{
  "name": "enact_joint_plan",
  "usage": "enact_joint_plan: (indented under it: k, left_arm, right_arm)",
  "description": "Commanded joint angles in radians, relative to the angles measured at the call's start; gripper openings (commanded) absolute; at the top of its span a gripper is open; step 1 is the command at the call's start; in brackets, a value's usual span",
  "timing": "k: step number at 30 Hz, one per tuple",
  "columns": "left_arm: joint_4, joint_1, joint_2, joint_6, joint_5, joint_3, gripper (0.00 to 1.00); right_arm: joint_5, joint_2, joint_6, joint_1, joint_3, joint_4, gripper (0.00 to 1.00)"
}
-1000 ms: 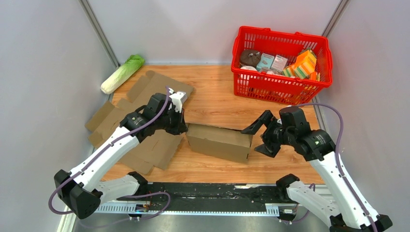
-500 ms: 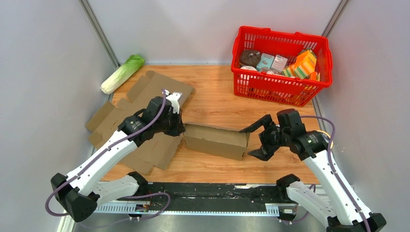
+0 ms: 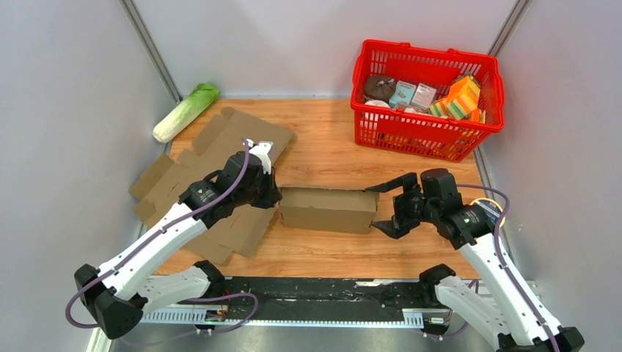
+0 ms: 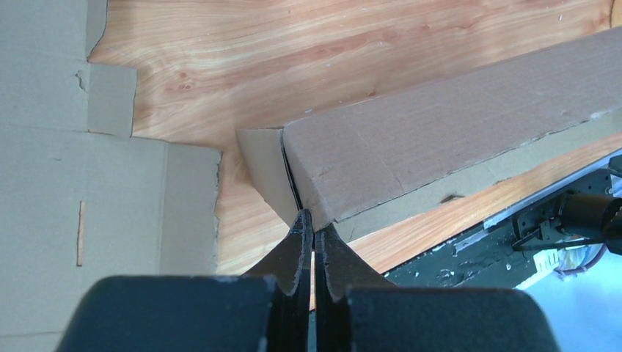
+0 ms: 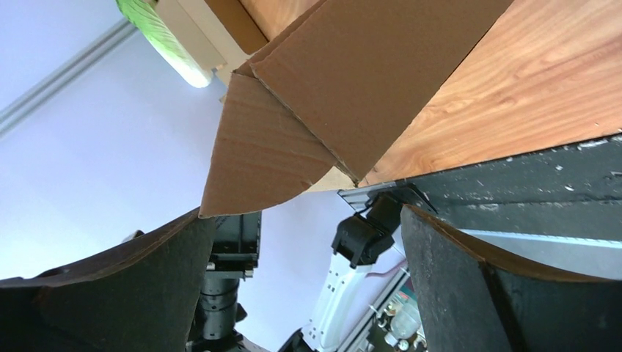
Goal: Fold the paper box
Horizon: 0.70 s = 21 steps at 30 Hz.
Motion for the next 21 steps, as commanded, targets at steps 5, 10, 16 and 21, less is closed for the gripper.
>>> enact_joint_plan:
  k: [5, 10, 16, 21]
  left_arm:
    - [0.034, -0.015, -0.022, -0.039, -0.023, -0.021, 0.00]
    - [0.032, -0.015, -0.038, -0.036, -0.029, -0.034, 0.00]
    - [0.037, -0.015, -0.039, -0.032, -0.024, -0.037, 0.00]
    - [0.044, -0.017, -0.042, -0.033, -0.024, -0.043, 0.00]
  right_arm:
    - [0.089, 0.052, 0.044, -0.004, -0.032, 0.135, 1.00]
    - [0.144, 0.091, -0.013, -0.004, -0.014, 0.170, 1.00]
    - [0.170, 0.163, -0.095, -0.004, 0.046, 0.173, 1.00]
    - [0.165, 0.131, -0.034, 0.019, -0.009, 0.220, 0.91]
